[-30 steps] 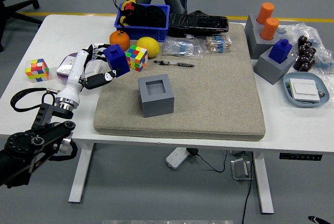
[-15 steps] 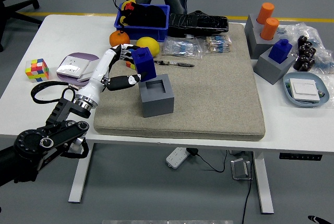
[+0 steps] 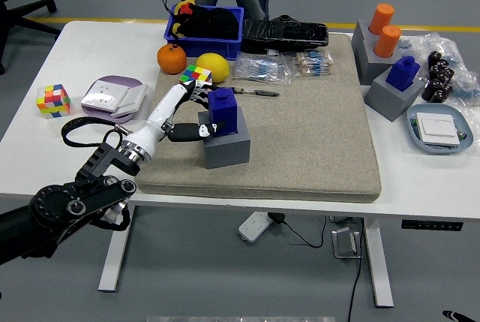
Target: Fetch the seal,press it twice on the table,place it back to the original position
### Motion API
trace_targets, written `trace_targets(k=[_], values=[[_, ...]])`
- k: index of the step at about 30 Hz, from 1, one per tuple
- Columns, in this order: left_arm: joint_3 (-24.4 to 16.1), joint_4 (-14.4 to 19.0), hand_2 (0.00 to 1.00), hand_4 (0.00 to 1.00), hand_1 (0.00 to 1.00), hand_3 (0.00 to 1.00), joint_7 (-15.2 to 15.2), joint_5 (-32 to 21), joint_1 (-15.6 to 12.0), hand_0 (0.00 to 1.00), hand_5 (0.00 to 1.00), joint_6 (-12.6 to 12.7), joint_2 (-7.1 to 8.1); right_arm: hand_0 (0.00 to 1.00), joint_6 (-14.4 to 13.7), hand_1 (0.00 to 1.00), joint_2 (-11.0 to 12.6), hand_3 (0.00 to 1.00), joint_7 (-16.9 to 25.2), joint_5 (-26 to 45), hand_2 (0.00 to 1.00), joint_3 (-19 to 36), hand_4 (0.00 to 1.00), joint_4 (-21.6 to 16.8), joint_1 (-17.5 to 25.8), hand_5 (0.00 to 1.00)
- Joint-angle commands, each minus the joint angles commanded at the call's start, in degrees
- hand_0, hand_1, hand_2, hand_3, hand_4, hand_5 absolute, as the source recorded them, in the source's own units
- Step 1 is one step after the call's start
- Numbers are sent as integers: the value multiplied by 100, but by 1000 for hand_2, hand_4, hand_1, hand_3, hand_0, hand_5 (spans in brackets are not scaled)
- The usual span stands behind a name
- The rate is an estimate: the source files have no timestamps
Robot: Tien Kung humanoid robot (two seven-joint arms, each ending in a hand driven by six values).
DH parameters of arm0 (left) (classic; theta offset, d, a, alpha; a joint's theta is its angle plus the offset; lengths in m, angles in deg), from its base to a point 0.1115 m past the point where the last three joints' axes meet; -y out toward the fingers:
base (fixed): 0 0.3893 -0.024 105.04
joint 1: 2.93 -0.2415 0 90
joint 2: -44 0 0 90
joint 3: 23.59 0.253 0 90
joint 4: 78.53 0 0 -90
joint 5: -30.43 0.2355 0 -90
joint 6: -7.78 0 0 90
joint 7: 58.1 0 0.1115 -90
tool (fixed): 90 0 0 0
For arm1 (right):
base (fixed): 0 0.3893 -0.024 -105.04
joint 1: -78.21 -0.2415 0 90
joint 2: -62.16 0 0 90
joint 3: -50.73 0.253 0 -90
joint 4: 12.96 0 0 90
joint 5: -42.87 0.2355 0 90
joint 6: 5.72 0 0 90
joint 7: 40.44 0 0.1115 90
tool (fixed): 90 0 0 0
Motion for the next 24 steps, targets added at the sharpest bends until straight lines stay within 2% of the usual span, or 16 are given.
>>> trace_targets(k=[24], values=[[281, -332, 388, 689, 460, 685, 32, -185, 177, 765, 2, 31, -199, 853, 3, 767, -3, 739, 8, 2, 705, 7, 787, 0, -4, 560]])
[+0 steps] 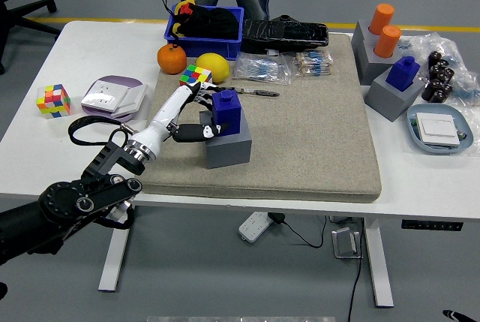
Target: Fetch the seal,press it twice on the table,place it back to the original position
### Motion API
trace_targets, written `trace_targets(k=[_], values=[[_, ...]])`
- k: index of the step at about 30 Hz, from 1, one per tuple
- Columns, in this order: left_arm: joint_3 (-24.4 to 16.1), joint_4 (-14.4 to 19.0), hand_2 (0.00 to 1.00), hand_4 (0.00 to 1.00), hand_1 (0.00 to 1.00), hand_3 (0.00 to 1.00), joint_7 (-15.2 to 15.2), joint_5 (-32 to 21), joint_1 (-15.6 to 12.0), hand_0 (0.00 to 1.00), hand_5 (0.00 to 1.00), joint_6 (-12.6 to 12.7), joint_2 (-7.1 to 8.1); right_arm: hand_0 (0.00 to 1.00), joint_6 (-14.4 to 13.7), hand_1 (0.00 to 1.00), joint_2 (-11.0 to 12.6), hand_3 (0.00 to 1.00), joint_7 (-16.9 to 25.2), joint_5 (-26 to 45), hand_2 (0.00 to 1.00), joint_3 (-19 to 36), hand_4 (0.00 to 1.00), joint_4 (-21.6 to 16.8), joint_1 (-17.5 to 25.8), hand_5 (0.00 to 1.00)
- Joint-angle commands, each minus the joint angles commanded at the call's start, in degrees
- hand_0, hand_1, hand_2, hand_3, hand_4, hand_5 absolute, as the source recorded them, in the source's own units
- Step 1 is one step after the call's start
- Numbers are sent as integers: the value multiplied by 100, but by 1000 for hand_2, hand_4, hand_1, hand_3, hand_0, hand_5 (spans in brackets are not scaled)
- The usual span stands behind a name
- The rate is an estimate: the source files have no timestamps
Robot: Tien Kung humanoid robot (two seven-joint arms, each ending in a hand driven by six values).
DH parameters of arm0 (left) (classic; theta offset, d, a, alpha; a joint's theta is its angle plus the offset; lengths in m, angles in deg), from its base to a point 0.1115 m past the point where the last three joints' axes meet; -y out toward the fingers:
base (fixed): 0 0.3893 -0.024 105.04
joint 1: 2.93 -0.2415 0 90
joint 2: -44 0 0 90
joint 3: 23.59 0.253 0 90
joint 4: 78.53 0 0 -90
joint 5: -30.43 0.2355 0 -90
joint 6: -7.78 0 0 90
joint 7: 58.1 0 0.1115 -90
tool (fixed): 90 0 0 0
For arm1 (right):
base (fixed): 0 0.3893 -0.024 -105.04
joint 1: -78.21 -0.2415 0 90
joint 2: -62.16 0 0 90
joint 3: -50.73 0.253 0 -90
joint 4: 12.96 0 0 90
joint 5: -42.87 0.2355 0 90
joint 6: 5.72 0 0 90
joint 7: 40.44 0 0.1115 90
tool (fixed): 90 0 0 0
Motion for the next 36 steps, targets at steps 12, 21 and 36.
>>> trace_targets(k=[12, 21, 36], values=[[104, -137, 388, 691, 460, 687, -3, -59, 19, 767, 2, -3, -15, 853, 2, 766, 2, 739, -1, 2, 704, 19, 787, 3, 2, 560], [69, -117, 388, 693, 462, 686, 0, -49, -5, 769, 2, -3, 7, 853, -1, 767, -10, 739, 4, -5, 704, 29, 787, -2, 3, 560], [22, -125, 429, 734, 524, 692, 74, -135, -82, 783, 2, -40, -51, 852, -2, 767, -19, 739, 5, 0, 704, 35, 787, 1, 9, 560]])
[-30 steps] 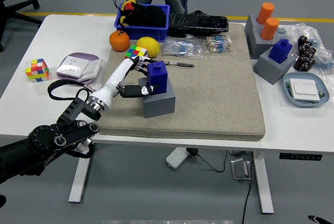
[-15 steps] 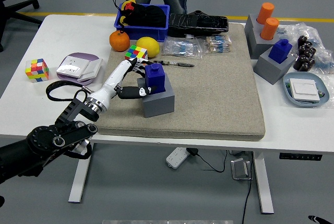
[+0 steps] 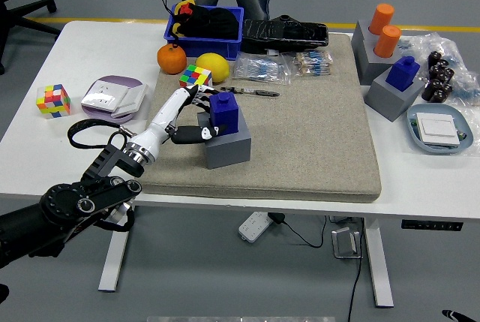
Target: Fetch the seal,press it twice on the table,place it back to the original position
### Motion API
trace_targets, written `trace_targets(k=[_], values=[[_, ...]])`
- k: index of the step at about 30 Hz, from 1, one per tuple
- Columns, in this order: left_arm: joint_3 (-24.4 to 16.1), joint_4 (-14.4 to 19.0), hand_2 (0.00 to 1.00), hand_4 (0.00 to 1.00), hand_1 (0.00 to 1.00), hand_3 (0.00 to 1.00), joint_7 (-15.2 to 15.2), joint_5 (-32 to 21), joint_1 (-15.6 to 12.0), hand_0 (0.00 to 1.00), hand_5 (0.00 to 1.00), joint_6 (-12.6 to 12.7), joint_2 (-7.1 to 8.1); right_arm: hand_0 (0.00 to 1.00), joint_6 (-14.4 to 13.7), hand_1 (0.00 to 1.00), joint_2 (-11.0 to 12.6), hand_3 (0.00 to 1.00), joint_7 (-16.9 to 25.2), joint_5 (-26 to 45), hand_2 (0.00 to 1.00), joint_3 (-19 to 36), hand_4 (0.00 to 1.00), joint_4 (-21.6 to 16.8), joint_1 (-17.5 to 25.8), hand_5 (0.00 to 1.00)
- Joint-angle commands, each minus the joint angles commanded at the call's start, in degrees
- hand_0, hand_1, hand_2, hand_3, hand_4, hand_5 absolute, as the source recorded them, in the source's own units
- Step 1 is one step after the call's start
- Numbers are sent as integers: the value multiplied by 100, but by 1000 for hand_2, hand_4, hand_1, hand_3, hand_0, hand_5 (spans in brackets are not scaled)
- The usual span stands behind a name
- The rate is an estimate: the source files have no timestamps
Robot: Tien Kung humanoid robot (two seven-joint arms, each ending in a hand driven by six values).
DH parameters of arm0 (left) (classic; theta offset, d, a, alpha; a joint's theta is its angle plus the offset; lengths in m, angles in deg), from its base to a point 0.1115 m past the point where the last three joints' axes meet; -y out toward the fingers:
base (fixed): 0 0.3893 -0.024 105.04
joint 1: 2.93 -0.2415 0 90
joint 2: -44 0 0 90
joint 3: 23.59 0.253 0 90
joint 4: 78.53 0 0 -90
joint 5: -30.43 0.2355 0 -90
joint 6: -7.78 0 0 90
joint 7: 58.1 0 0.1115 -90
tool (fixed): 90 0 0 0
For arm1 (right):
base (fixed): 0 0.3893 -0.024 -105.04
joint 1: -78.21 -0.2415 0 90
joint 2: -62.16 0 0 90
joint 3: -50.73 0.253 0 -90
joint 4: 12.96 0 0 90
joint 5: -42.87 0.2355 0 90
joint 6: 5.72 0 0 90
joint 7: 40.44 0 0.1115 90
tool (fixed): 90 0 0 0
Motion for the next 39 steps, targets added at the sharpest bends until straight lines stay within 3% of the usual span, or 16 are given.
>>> trace_targets(k=[1, 6, 7, 12, 13, 18, 19, 24, 25, 30, 31, 36, 37, 39], values=[[-1, -4, 504, 820, 591, 717, 7, -10, -10, 793, 2, -2, -4, 853, 0, 767, -1, 739, 0, 3, 704, -2, 787, 2, 2, 560], [9, -20, 504, 820, 591, 717, 10, -12, -36, 793, 2, -19, -17, 853, 2, 767, -5, 739, -1, 9, 704, -11, 787, 4, 8, 560], [10, -24, 652, 864, 739, 775, 10, -10, -38, 824, 2, -19, -19, 852, 1, 767, -6, 739, 0, 9, 704, -12, 787, 4, 8, 560], [-6, -56, 652, 864, 739, 775, 5, -3, -43, 824, 2, -26, -21, 852, -3, 767, -5, 739, 2, 4, 704, -6, 787, 0, 3, 560], [-14, -63, 828, 998, 856, 862, -2, 2, -43, 877, 2, -34, -21, 852, -4, 767, -5, 738, 2, 2, 704, -4, 787, 0, 3, 560], [-57, -92, 828, 998, 856, 862, -59, 58, -47, 877, 2, -102, -15, 852, -5, 767, -4, 738, 0, 3, 704, -12, 787, 2, 6, 560], [-66, -98, 921, 998, 952, 942, -70, 62, -47, 915, 154, -128, -17, 852, -5, 767, -3, 739, 0, 7, 704, -13, 787, 1, 7, 561], [-71, -129, 921, 998, 952, 942, -121, 86, -45, 915, 154, -303, -19, 852, -6, 767, -7, 739, 0, 8, 704, -2, 787, 4, 9, 561], [-68, -134, 990, 998, 998, 983, -126, 77, -44, 966, 428, -344, -19, 852, -6, 766, -6, 739, -2, 9, 703, -2, 787, 4, 8, 560], [-91, -153, 990, 998, 998, 983, -89, 14, -50, 966, 428, -495, -13, 852, -7, 766, -2, 739, -3, 16, 703, -11, 787, 6, 14, 560], [-99, -160, 998, 998, 998, 998, -74, -6, -50, 998, 545, -514, -11, 852, -7, 766, -2, 739, -3, 22, 704, -17, 787, 7, 15, 560], [-208, -191, 998, 998, 998, 998, -62, -77, -48, 998, 545, -623, 22, 852, -7, 766, -7, 739, -1, 34, 704, -34, 787, 5, 17, 560], [-235, -196, 998, 998, 998, 998, -73, -77, -45, 998, 638, -651, 34, 852, -8, 766, -7, 739, -1, 36, 703, -37, 787, 5, 17, 560], [-277, -202, 998, 998, 998, 998, -78, -77, -40, 998, 638, -680, 62, 852, -10, 766, -5, 739, 0, 37, 703, -37, 787, 3, 15, 560]])
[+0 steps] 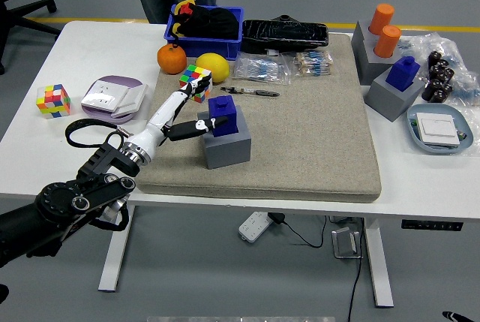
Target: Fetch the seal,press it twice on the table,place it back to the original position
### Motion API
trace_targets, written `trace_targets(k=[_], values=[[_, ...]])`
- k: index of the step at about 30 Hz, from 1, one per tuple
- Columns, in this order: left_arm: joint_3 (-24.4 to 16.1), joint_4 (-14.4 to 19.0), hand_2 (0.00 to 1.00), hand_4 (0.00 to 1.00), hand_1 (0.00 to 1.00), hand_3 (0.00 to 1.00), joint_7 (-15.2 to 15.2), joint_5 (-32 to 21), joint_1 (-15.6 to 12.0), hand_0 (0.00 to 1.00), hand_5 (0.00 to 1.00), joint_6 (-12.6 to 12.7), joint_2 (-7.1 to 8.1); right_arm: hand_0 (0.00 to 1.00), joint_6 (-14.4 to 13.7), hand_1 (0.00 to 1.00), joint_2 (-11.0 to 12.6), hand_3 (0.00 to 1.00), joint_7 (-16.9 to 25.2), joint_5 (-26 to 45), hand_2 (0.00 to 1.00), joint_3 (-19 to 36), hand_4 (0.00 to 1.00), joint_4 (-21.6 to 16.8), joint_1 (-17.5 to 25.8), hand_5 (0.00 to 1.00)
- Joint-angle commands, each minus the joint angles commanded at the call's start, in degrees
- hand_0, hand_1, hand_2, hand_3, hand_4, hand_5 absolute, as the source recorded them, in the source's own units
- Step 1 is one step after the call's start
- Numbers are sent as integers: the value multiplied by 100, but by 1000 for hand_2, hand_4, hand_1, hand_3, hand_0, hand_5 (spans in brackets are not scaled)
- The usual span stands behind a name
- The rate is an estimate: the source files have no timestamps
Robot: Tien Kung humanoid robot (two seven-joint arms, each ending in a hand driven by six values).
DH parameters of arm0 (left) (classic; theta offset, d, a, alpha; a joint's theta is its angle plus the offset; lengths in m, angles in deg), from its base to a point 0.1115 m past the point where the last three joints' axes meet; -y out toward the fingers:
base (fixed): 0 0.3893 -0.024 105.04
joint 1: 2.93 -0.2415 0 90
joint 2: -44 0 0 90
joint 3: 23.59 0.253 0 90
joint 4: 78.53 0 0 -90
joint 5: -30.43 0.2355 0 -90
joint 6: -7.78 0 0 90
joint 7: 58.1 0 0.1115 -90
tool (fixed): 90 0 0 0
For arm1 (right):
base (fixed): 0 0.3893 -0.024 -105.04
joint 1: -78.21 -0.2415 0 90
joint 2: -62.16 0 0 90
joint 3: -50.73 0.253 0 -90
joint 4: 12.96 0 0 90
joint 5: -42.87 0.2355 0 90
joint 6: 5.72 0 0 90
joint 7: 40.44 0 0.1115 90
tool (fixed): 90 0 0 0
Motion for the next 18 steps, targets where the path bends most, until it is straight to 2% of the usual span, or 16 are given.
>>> trace_targets(k=[5, 18], values=[[-134, -14, 998, 998, 998, 998, -17, 45, 8, 998, 663, -11, 113, 852, -5, 766, 8, 739, -2, -4, 704, -1, 787, -1, 4, 560], [-886, -227, 998, 998, 998, 998, -47, 215, -128, 998, 676, -1, 667, 852, 6, 765, 12, 739, -13, -28, 704, 76, 787, 14, 50, 560]])
